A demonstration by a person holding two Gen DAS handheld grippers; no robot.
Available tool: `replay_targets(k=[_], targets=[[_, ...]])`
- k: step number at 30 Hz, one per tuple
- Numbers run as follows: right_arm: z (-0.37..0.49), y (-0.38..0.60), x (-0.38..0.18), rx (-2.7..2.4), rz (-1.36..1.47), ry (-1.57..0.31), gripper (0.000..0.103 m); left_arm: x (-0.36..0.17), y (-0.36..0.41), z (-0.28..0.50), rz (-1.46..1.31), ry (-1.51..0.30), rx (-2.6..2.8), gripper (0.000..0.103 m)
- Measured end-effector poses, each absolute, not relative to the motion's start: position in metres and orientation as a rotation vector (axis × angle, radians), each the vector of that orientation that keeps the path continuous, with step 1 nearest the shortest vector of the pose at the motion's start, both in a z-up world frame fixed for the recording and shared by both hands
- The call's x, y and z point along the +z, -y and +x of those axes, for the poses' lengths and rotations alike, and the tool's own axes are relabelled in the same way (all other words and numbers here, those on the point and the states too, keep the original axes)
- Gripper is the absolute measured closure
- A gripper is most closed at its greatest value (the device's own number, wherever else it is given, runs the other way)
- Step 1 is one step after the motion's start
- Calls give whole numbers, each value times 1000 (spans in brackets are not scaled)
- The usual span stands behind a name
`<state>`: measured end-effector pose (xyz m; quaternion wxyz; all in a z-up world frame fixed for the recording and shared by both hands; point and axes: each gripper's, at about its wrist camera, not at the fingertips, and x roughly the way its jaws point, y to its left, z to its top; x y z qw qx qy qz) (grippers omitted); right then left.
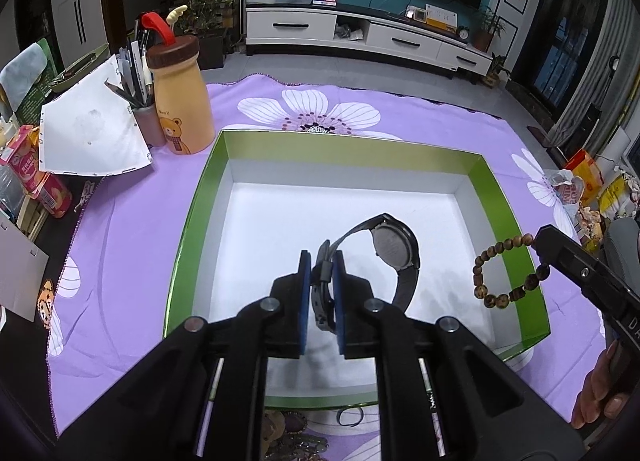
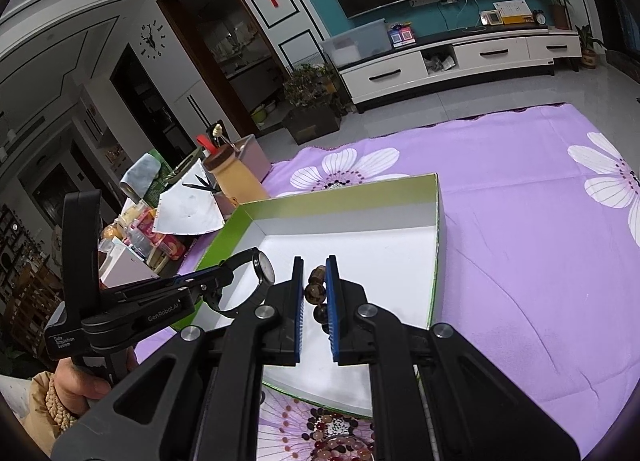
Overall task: Organize jewelry
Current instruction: 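Carry the black watch and bead bracelet with both tools over the green box, then open the left tool dropping the watch while the right tool releases the bracelet into the box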
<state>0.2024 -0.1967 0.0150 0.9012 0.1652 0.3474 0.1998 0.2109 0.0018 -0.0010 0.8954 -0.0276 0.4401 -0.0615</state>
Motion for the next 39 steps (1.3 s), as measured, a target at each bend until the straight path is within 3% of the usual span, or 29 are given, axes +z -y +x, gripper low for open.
replay_targets(k=[8,10,12,13,14,16,18,29,39], targets=[[204,194,10,389,309,-741,90,-2,3,211,-40,-915,-116,87],[204,194,11,381,306,-744,78,0,4,210,-32,-908,-111,81],[202,195,11,380,303,-739,77,2,3,210,-20,-896,-101,78],[201,194,12,375,298,-737,77,3,3,209,-19,-890,-98,72],[199,194,13,372,293,-735,77,5,2,207,-23,-886,-97,60],[197,195,13,373,290,-732,75,8,0,204,-23,-874,-92,51],[194,197,15,370,292,-730,70,11,-2,201,-20,-867,-88,49],[166,205,21,327,294,-727,47,31,-7,171,-22,-821,-89,19],[129,203,27,308,262,-738,40,51,-10,125,-26,-774,-118,8]])
